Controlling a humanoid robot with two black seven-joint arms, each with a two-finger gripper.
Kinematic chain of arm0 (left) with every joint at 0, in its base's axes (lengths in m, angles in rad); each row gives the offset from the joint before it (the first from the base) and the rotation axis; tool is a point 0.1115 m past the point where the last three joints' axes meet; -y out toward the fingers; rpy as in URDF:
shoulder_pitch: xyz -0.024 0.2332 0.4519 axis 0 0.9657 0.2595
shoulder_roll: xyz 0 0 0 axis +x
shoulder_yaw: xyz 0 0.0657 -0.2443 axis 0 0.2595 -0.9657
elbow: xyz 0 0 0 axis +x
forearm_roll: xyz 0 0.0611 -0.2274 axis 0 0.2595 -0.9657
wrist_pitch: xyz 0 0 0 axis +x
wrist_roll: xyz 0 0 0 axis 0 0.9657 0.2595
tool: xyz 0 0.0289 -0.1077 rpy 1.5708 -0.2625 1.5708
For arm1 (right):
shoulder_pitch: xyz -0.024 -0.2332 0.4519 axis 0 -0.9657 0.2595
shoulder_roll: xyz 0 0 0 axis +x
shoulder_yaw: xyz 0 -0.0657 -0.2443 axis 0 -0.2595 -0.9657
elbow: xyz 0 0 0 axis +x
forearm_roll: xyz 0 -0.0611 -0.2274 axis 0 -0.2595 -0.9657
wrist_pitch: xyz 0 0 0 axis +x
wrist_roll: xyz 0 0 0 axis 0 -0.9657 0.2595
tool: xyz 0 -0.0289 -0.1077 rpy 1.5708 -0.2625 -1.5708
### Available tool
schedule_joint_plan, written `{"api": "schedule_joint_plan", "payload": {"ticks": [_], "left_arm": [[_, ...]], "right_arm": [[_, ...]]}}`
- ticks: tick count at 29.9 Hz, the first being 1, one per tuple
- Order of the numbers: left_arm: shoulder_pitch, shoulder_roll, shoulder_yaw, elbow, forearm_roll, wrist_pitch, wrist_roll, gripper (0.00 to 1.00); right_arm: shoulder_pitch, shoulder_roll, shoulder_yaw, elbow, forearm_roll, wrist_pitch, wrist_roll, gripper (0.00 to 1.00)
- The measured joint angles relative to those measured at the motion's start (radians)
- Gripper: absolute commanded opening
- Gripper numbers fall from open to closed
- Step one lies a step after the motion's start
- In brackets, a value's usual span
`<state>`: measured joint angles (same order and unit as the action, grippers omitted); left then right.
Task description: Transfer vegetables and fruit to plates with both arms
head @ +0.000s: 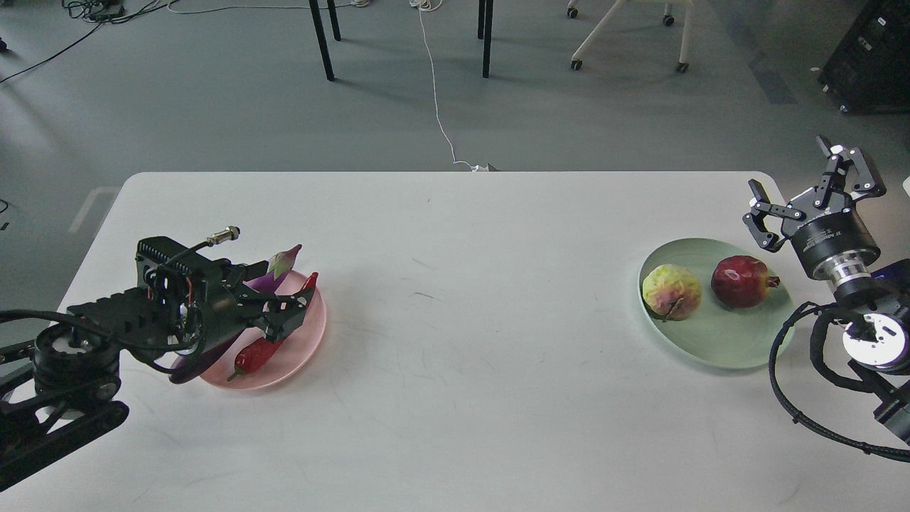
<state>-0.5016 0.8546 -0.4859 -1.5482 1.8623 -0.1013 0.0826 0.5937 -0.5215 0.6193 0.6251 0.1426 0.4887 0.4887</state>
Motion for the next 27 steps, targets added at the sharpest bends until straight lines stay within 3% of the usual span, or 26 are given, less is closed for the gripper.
{"api": "schedule_joint_plan", "payload": {"ticks": [5,9,14,17,22,27], "left_arm": [[-0.011,-0.008,-0.118,0.018,-0.385,0.023,-0.004,0.98],[-0.036,-0.028,-0.213,0.113,-0.623,0.023,-0.029,0.98],[-0.126,-0.154,-0.281,0.248,-0.892,0.011,-0.158,0.98],[-0.151,-0.182,-0.295,0.302,-1.077,-0.006,-0.196,0.98],[-0.189,-0.247,-0.337,0.384,-1.375,-0.042,-0.205,0.98],[-0.212,-0.320,-0.439,0.531,-1.579,-0.146,-0.204,0.98]], "right_arm": [[0.007,0.002,0.002,0.000,0.000,0.000,0.000,0.99],[0.012,0.005,0.039,0.000,0.001,0.000,0.000,0.99],[0.016,0.046,0.139,-0.006,0.003,0.000,0.000,0.99],[0.038,0.051,0.154,-0.007,0.003,0.000,0.000,0.99],[0.085,0.056,0.162,0.001,0.002,0.000,-0.031,0.99],[0.114,0.060,0.169,0.000,0.009,0.000,-0.068,0.99]]}}
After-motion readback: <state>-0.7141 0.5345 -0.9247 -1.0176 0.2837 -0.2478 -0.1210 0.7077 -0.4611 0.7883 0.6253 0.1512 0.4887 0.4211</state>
